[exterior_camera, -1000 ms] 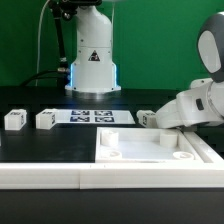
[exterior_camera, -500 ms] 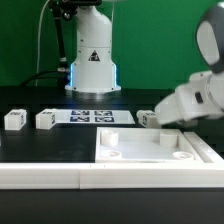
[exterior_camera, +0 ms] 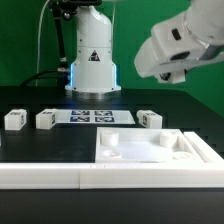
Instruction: Assemble one leg
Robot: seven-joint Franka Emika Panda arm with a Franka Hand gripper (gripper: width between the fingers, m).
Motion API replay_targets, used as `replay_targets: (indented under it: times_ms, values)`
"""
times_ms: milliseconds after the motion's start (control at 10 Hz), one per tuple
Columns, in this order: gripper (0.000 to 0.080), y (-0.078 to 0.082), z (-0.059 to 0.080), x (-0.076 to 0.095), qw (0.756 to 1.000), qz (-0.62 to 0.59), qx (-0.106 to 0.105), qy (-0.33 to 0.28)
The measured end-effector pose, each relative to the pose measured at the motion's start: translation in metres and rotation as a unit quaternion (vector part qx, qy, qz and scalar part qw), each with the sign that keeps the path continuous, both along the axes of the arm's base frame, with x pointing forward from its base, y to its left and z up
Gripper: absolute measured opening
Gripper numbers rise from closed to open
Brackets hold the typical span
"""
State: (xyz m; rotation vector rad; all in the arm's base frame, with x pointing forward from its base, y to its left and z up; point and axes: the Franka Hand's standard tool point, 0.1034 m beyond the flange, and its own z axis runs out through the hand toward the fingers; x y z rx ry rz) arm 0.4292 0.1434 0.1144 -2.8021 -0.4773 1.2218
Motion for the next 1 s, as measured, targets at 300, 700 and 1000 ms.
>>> replay_targets:
  times_ms: [300,700,1000]
  values:
    - [0.0292,-0.002,-0.001,0.011,0.993,-0.012,0.016,-0.118]
    - [0.0292,-0.013,0.003,0.049,0.961,-0.032,0.050,-0.269]
    - [0.0292,-0.026,0.020,0.090,0.934,-0.052,0.059,-0.348]
